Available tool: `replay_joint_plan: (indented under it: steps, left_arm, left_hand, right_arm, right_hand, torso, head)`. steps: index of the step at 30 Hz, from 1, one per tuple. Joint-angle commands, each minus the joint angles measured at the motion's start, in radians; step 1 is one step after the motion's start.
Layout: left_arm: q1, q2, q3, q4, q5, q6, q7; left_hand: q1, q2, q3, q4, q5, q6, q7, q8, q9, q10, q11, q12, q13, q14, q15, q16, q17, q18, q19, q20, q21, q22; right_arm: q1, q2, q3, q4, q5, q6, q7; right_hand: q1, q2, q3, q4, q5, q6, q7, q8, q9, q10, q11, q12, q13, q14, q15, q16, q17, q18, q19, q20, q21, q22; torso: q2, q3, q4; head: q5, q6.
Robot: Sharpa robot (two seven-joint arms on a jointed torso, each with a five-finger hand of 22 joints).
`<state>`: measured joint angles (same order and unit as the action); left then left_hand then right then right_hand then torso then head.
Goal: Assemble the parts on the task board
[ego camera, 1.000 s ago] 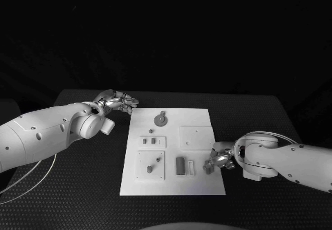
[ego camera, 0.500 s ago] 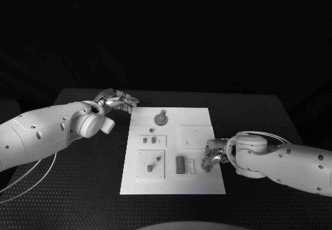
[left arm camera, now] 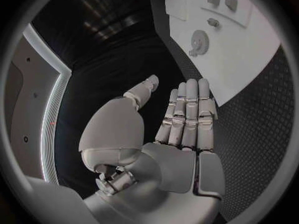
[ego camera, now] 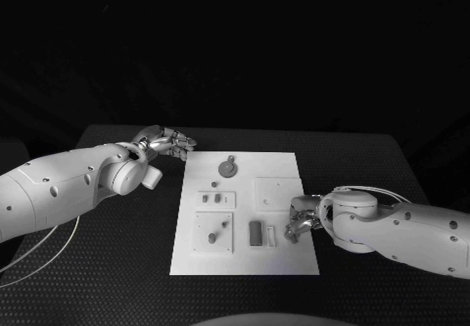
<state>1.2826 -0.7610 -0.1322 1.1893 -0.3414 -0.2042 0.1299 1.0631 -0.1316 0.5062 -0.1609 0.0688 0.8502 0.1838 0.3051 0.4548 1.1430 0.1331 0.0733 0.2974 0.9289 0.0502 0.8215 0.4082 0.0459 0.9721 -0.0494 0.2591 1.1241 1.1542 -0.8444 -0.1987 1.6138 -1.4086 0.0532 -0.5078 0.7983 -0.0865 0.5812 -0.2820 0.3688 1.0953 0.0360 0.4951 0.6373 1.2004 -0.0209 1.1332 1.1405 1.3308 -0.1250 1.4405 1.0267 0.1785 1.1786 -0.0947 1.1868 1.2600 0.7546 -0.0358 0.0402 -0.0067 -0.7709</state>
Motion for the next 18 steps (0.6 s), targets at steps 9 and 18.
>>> replay_joint_plan:
  steps: [9,18]
  left_arm:
    - [0.003,0.001,0.000,0.003,0.002,0.012,0.004]
    - [0.003,0.002,0.000,0.003,0.002,0.012,0.004]
  left_hand:
    - [-0.008,0.002,-0.002,0.006,-0.002,-0.005,0.000,0.006,-0.001,-0.006,-0.003,-0.001,0.001,-0.002,0.006,-0.004,0.002,0.011,0.003,0.007,-0.004,0.001]
    - [-0.008,0.001,-0.002,0.006,-0.002,-0.005,0.000,0.006,-0.001,-0.006,-0.003,-0.001,0.001,-0.002,0.006,-0.004,0.002,0.011,0.003,0.006,-0.005,0.002]
  right_arm:
    - [-0.026,-0.024,-0.021,0.010,0.158,0.035,0.022]
    - [-0.022,-0.041,-0.021,0.024,0.190,0.008,0.029]
  right_hand:
    - [0.145,0.103,0.052,-0.011,0.013,-0.135,0.084,-0.300,-0.035,-0.016,0.029,-0.003,-0.001,-0.016,0.026,-0.010,-0.020,0.083,-0.019,0.001,-0.007,0.008]
    - [0.160,0.121,0.097,-0.013,0.010,-0.117,0.081,-0.291,-0.043,-0.013,0.026,0.002,-0.002,-0.013,0.024,-0.006,-0.015,0.083,-0.020,0.006,0.000,0.015]
  torso:
    - [0.000,0.0010,-0.0008]
    - [0.000,0.0012,-0.0009]
  head:
    - [0.000,-0.001]
    - [-0.002,0.000]
